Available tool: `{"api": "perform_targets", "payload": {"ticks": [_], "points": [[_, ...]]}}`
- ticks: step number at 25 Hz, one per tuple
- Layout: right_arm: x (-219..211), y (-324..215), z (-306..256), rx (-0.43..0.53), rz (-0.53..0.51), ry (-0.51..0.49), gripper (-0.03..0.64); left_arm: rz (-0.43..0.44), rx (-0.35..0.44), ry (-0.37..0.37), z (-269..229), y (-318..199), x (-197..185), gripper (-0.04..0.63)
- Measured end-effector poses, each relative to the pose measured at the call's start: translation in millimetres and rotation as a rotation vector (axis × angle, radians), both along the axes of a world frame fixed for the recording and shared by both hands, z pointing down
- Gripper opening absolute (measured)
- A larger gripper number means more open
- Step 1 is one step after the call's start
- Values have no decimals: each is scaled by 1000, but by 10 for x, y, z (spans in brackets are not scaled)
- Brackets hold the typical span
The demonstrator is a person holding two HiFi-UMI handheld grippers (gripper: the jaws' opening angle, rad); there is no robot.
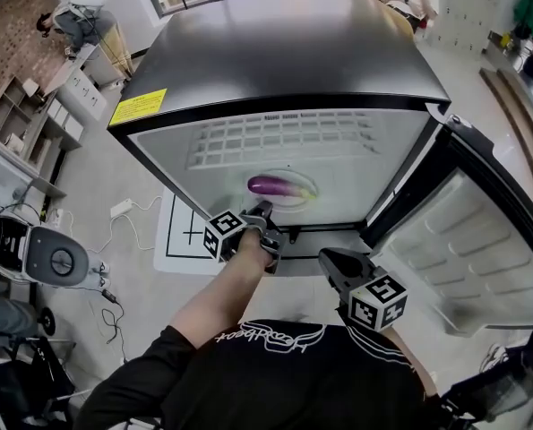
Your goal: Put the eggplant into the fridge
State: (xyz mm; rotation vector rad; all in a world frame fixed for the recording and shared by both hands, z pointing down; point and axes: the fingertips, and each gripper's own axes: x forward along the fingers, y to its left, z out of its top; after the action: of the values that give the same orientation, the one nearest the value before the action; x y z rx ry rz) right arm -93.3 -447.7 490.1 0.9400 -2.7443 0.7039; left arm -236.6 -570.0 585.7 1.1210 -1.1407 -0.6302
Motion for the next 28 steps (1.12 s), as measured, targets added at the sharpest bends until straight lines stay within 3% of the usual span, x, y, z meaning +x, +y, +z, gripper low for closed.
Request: {"api": "perform_targets", "payload": {"ticks": [6, 13, 18, 22, 28], "points": [[40, -11, 36, 1, 13, 2, 6, -10, -16, 24, 60, -109, 21, 18], [53, -25, -1, 4, 31, -19, 6, 5, -18, -10, 22, -208, 25, 20], [83, -36, -78, 17, 38, -82, 6, 53, -14, -102, -4, -231, 31, 23], [99, -42, -61, 11, 49, -94, 6, 132, -5, -168, -9, -228, 75, 95], [113, -33, -59, 2, 50, -112, 6, 267, 18, -259, -42, -168, 187, 138]]}}
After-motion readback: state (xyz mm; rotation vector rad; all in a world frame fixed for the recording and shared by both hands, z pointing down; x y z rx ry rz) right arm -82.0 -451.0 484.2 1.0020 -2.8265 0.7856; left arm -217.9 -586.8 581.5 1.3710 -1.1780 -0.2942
